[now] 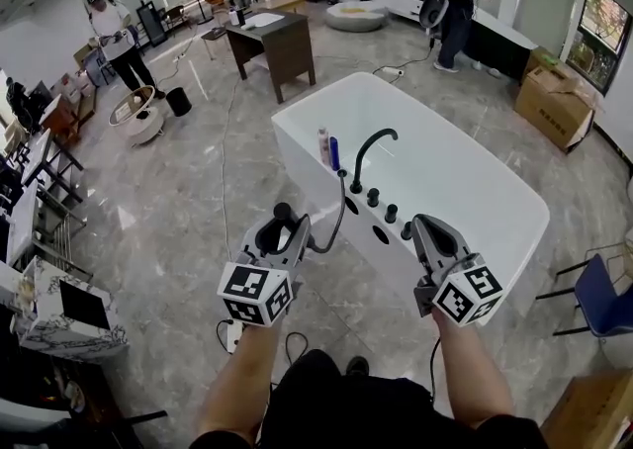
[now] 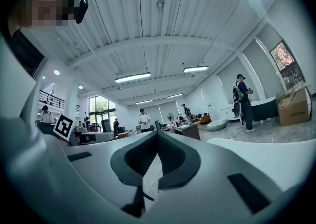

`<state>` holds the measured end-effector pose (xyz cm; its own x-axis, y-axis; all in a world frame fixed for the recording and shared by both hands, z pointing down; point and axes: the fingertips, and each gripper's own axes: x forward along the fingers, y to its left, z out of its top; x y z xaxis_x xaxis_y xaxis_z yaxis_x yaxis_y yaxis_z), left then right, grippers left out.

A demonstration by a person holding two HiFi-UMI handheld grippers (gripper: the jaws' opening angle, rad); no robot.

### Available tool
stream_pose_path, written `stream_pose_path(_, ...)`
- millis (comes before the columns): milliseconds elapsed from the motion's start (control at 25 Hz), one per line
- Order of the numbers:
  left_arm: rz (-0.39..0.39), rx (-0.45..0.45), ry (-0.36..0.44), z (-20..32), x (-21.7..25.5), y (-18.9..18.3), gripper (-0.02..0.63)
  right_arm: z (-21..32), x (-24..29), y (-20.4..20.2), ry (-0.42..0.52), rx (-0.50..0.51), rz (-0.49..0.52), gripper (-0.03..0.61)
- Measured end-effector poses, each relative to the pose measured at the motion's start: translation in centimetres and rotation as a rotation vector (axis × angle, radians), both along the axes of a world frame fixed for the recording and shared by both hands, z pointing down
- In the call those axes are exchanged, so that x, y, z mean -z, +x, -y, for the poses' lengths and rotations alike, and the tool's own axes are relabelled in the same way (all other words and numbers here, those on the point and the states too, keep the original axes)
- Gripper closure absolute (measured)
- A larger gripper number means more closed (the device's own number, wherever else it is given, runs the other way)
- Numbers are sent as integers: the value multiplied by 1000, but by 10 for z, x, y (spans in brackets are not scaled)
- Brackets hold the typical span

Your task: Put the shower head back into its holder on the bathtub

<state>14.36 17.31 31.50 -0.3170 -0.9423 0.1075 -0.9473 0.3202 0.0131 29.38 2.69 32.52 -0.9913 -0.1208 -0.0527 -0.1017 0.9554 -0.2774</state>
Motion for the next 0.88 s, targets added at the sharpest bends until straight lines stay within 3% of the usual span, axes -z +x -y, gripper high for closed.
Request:
stream_pose_path(440, 5, 1, 14, 19, -3, -5, 466, 12, -11, -12, -7, 30, -36, 564)
stream_pose_path(880, -3, -17, 26, 48, -6, -48, 466, 36, -22, -59, -26, 40, -72, 563)
